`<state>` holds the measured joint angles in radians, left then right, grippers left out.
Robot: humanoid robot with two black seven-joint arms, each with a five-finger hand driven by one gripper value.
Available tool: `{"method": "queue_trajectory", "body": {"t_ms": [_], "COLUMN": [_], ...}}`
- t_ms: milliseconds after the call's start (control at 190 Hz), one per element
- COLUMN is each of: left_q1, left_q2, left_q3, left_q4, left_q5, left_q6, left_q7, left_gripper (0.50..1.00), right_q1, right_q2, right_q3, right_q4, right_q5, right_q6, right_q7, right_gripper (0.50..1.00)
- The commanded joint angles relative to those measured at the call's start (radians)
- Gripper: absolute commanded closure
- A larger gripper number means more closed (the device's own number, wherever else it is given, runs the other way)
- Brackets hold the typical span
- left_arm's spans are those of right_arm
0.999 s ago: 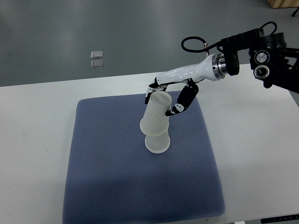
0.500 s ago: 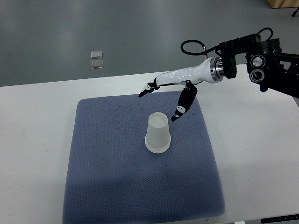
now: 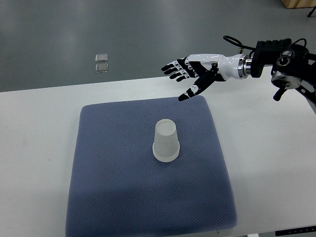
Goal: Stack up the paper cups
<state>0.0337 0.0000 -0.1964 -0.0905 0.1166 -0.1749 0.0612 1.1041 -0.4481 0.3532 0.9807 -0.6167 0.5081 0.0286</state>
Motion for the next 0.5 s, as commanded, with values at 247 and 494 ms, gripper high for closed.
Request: {"method": "queue_trajectory", "body": {"t_ms": [247, 494], "left_q1": [0.000, 0.000], "left_q2": [0.000, 0.000], "left_q3": [0.000, 0.000], "left_q4": [0.000, 0.000], "left_q5": [0.000, 0.000], "left_q6": [0.000, 0.000], "left_q7": [0.000, 0.000], "left_gripper": [0.500, 0.500], "right_q1": [-0.142, -0.179], "right_q2": [0.154, 0.212], "right_q3": [0.078, 0.078], "right_q4": [-0.224, -0.346], "right_q5": [0.522, 0.813], "right_q6": [-0.140, -0.152], "right_q7": [-0.064, -0.099], "right_gripper": [0.576, 0.576]}}
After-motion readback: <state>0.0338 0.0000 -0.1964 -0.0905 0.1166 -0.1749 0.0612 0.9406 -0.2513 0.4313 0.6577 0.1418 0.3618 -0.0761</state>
